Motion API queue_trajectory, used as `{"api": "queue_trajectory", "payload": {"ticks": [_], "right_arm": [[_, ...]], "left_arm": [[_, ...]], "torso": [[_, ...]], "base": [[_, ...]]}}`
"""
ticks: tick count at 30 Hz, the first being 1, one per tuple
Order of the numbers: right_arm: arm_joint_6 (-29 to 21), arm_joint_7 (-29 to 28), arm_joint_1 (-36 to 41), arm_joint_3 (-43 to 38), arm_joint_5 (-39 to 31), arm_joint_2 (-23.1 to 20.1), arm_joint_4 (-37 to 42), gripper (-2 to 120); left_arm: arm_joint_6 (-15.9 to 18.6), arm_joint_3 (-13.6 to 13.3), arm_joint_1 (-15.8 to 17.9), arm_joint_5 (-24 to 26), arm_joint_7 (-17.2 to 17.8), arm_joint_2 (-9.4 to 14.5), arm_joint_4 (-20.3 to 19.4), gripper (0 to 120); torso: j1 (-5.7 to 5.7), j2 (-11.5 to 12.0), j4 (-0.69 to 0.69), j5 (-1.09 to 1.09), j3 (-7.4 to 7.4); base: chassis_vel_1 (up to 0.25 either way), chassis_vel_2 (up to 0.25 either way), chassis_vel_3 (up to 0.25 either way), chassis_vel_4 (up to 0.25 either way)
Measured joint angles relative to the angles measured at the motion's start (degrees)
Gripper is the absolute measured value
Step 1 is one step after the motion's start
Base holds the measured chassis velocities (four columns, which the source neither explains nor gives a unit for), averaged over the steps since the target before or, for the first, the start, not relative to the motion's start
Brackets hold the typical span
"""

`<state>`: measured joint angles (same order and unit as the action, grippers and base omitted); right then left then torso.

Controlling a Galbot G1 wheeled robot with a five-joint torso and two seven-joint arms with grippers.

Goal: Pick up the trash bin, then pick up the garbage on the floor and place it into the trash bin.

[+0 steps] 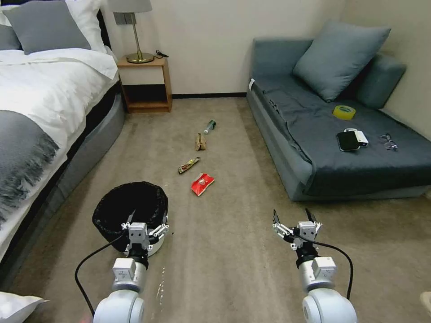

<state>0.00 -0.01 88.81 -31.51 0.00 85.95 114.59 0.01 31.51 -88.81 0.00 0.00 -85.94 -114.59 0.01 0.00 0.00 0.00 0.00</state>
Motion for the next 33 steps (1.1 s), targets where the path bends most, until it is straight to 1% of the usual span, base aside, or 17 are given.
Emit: {"api": "queue_trajectory", "payload": {"ticks": [33], "right_arm": [[0.0,0.0,0.0,0.0,0.0,0.0,0.0,100]], "left_arm": [[0.0,0.0,0.0,0.0,0.0,0.0,0.0,100]], "torso": [[0.00,0.0,0.00,0.00,0.00]], "base": [[0.000,0.000,0.000,0.000]]}}
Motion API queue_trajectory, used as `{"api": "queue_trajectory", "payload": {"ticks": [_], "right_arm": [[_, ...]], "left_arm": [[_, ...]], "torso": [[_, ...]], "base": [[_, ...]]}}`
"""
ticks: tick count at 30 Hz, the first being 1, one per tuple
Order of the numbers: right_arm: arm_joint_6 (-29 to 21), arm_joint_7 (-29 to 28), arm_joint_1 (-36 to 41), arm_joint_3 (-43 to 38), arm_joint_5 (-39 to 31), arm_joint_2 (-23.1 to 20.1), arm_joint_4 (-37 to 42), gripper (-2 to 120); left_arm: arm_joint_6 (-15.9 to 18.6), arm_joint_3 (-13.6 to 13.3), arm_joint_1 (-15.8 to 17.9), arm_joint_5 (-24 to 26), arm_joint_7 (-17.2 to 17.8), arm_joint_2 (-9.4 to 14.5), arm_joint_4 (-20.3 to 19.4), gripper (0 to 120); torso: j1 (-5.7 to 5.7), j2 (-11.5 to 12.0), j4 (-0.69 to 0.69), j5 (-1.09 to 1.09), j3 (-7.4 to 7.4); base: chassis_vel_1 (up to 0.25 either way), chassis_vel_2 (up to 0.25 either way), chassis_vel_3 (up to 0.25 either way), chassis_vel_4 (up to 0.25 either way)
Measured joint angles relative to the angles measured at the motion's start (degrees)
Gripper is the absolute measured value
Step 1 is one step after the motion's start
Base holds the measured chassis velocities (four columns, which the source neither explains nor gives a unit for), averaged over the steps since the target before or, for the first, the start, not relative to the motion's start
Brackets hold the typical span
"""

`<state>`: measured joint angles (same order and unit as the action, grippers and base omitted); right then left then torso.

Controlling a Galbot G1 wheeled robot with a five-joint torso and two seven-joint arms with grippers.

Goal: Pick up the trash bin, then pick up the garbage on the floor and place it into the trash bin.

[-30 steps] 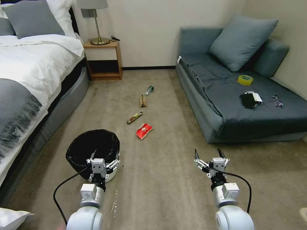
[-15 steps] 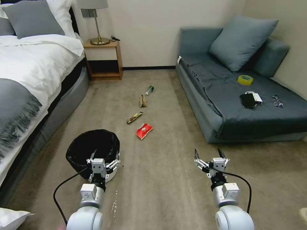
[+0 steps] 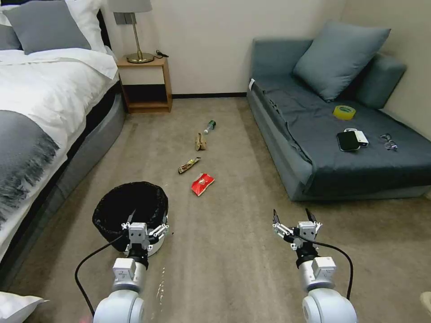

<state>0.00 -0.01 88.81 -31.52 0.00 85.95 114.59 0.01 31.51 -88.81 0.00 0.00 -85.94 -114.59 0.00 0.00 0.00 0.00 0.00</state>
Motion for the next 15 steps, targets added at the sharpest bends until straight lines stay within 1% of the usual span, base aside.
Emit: {"api": "queue_trajectory", "payload": {"ticks": [3,4,5,9,10,11,14,15], "right_arm": [[-0.2,0.0,0.0,0.0,0.0,0.1,0.2,100],[-1.0,0.0,0.0,0.0,0.0,0.3,1.0,100],[-1.0,0.0,0.0,0.0,0.0,0.3,1.0,100],[-8.9,0.6,-0.5,0.3,0.4,2.9,9.2,100],[-8.9,0.6,-0.5,0.3,0.4,2.9,9.2,100],[-11.4,0.8,-0.7,0.3,0.6,3.8,11.8,100],[-17.2,1.1,-1.1,0.5,0.6,5.8,17.7,100],[-17.2,1.1,-1.1,0.5,0.6,5.8,17.7,100]], "left_arm": [[0.7,0.1,0.0,0.1,0.0,-0.1,-0.2,100],[2.2,0.2,0.0,0.4,0.3,-0.5,-1.2,100],[2.2,0.2,0.0,0.4,0.3,-0.5,-1.2,100],[10.4,1.2,-0.1,2.0,1.7,-2.4,-6.1,100],[10.4,1.2,-0.1,2.0,1.7,-2.4,-6.1,100],[12.9,1.5,-0.1,2.5,2.1,-3.0,-7.7,100],[18.5,2.2,-0.1,3.6,3.0,-4.4,-11.0,100],[18.5,2.2,-0.1,3.6,3.0,-4.4,-11.0,100]], "torso": [[0.00,0.0,0.00,0.00,0.00],[0.00,0.0,0.00,0.00,0.00],[0.00,0.0,0.00,0.00,0.00],[0.00,0.0,0.00,0.00,0.00],[0.00,0.0,0.00,0.00,0.00],[0.00,0.0,0.00,-0.01,0.00],[0.00,0.0,0.00,-0.01,0.00],[0.00,0.0,0.00,-0.01,0.00]], "base": [[0.000,0.000,0.000,0.000],[0.000,0.000,0.000,0.000],[0.000,0.000,0.000,0.000],[0.000,0.000,0.000,0.000],[0.000,0.000,0.000,0.000],[0.000,0.000,0.000,0.000],[0.000,0.000,0.000,0.000],[0.000,0.000,0.000,0.000]]}}
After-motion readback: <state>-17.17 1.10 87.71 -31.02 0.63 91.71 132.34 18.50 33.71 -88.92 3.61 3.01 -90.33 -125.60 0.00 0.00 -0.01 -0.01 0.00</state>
